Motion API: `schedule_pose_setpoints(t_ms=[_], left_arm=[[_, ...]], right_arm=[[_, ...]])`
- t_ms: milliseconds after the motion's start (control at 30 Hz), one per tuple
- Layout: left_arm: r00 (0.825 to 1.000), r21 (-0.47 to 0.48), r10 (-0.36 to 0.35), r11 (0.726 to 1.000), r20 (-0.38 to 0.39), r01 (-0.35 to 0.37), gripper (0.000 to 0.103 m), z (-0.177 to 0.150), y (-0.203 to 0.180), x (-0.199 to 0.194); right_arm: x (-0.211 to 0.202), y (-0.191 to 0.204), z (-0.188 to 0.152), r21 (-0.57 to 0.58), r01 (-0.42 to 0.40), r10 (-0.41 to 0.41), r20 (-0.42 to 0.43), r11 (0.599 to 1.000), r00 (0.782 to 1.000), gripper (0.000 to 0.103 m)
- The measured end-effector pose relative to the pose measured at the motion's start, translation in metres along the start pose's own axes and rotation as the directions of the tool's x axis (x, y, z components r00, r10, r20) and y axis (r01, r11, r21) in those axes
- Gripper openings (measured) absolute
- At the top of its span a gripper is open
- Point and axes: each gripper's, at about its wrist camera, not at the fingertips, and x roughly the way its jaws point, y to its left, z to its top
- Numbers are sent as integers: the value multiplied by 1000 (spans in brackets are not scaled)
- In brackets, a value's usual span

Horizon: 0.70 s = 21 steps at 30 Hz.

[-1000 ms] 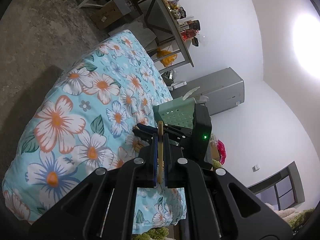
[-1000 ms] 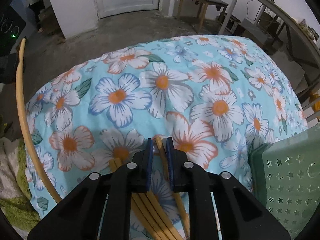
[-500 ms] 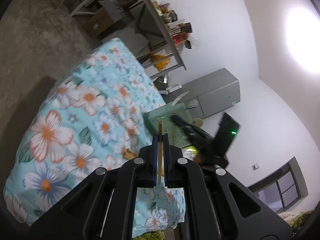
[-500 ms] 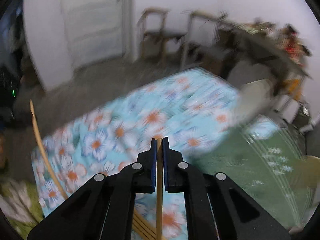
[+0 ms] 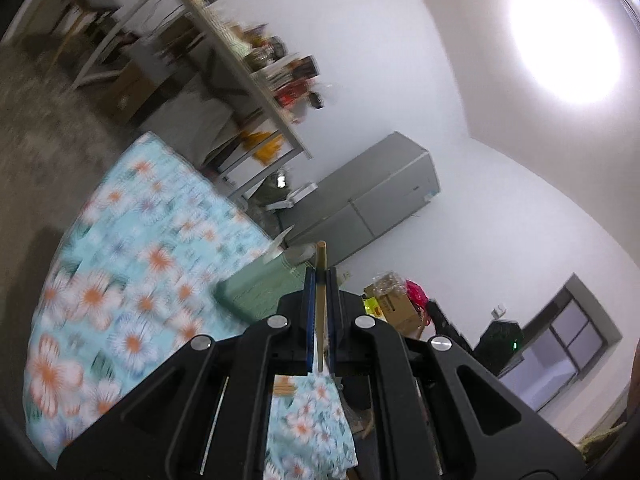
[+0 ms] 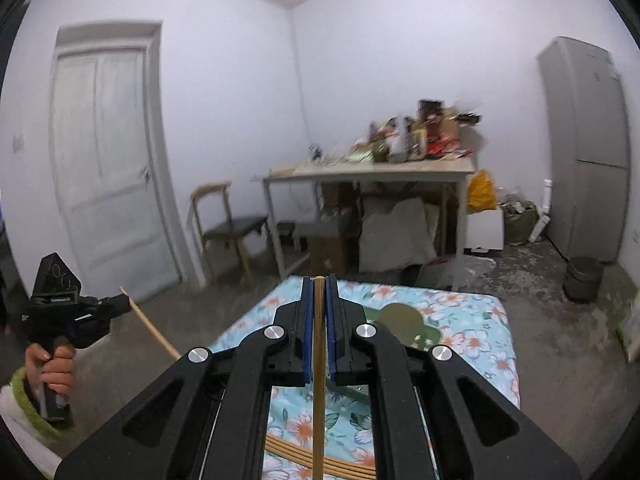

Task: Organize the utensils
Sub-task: 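Drop the chopsticks into the green holder with the left tool while the right tool lifts its chopsticks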

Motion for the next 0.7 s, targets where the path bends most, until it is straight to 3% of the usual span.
schedule_pose_setpoints(t_ms=[133, 400, 700], left_arm=[[999, 76, -36, 996, 22, 34, 3, 25, -29, 21], [998, 191, -23, 981, 54, 12, 3, 54, -67, 70], [991, 315, 111, 940, 72, -128, 3, 56, -79, 130]], right_arm=[[-14, -6, -5, 53, 19, -22, 52, 998, 998, 6], [-24, -16, -9, 102, 14, -24, 94, 995, 995, 6], [-29, -24, -11, 124, 16, -29, 99, 992, 995, 6]])
